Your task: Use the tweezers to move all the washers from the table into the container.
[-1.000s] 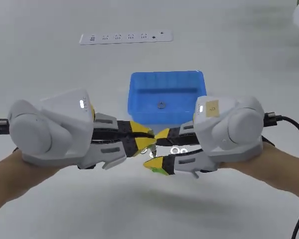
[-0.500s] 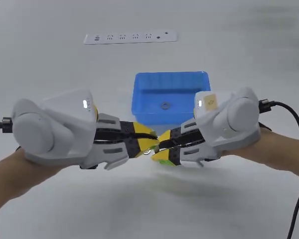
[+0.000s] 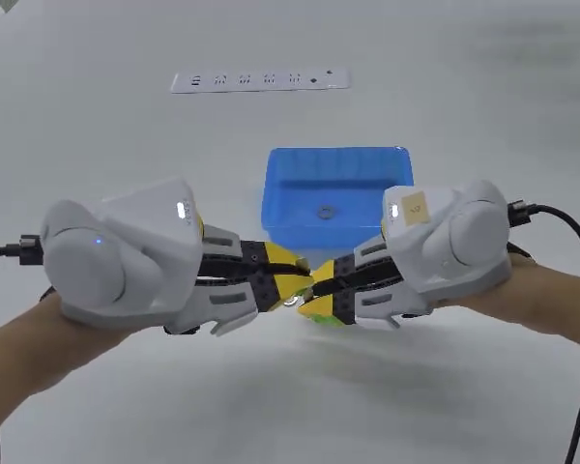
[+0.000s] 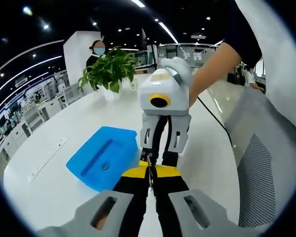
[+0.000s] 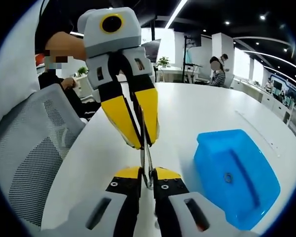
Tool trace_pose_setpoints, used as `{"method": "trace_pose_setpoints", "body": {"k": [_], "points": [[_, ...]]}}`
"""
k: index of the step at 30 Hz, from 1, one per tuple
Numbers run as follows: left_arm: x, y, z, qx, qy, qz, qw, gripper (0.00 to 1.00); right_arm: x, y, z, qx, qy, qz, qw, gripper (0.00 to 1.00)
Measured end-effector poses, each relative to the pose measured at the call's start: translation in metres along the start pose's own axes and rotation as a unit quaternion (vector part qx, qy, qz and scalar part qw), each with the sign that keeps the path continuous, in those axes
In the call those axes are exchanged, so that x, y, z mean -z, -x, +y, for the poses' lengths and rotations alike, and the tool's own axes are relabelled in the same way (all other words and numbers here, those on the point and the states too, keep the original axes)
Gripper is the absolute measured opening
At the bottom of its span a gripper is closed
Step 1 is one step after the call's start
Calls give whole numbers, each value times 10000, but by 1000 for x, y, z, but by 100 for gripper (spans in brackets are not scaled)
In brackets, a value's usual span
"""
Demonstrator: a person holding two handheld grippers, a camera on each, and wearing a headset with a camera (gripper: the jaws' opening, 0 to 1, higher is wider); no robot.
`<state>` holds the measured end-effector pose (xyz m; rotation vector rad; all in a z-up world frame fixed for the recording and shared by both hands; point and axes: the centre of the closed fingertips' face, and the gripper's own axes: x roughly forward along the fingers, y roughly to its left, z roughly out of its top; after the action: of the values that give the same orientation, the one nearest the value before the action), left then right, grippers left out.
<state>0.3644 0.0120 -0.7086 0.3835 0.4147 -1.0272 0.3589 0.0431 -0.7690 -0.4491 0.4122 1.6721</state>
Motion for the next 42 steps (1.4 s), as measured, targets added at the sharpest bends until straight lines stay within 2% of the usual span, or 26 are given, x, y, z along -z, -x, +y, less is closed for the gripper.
{"method": "trace_pose_setpoints", "body": {"k": [3, 10, 17, 23, 28, 35, 42], "points": [[2, 3, 0, -22, 215, -38, 9998, 9, 0, -1, 1, 35, -3, -8, 10000, 10], [1, 11, -2, -94, 468, -150, 9987, 20, 1, 0, 1, 88, -19, 7, 10000, 10], [-3, 21, -6, -202, 849, -384, 9954, 30, -10, 8, 0, 186, -46, -93, 9998, 10], [-8, 35, -4, -431, 1252, -711, 9886, 42, -23, 18, 2, 268, -79, -228, 9993, 10], [-3, 45, -7, -504, 1266, -650, 9885, 44, -39, 33, 1, 293, -81, -364, 9989, 10], [-3, 63, 0, -752, 1571, -1017, 9794, 53, -60, 52, -5, 422, 24, -480, 9980, 10], [-2, 76, 6, -958, 1828, -1301, 9698, 76, -84, 66, -20, 634, 116, -660, 9957, 10]]}}
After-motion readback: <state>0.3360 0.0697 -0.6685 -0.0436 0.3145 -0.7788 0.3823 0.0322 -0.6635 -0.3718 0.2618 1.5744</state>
